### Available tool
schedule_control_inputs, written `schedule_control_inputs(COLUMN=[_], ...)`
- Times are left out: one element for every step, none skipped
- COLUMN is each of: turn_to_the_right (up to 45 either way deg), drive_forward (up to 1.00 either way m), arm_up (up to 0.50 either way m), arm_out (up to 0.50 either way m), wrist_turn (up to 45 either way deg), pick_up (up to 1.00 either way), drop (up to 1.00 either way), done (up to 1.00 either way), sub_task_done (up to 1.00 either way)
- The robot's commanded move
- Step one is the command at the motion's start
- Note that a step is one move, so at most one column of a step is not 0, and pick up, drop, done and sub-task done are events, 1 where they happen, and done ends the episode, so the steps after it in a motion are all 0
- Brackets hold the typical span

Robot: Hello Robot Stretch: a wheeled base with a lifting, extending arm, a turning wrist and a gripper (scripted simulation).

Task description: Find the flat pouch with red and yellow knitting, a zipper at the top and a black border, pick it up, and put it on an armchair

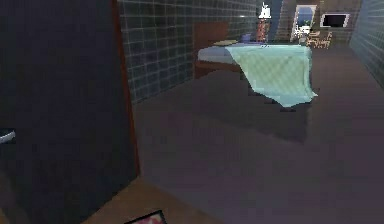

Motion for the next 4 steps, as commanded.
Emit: schedule_control_inputs(turn_to_the_right=[33.0,3.0,0.0,-3.0], drive_forward=[0.0,0.0,0.05,0.0], arm_up=[0.0,0.0,0.0,0.0], arm_out=[0.0,0.0,0.0,0.0], wrist_turn=[0.0,0.0,0.0,0.0], pick_up=[0.0,0.0,0.0,0.0], drop=[0.0,0.0,0.0,0.0], done=[0.0,0.0,0.0,0.0], sub_task_done=[0.0,0.0,0.0,0.0])
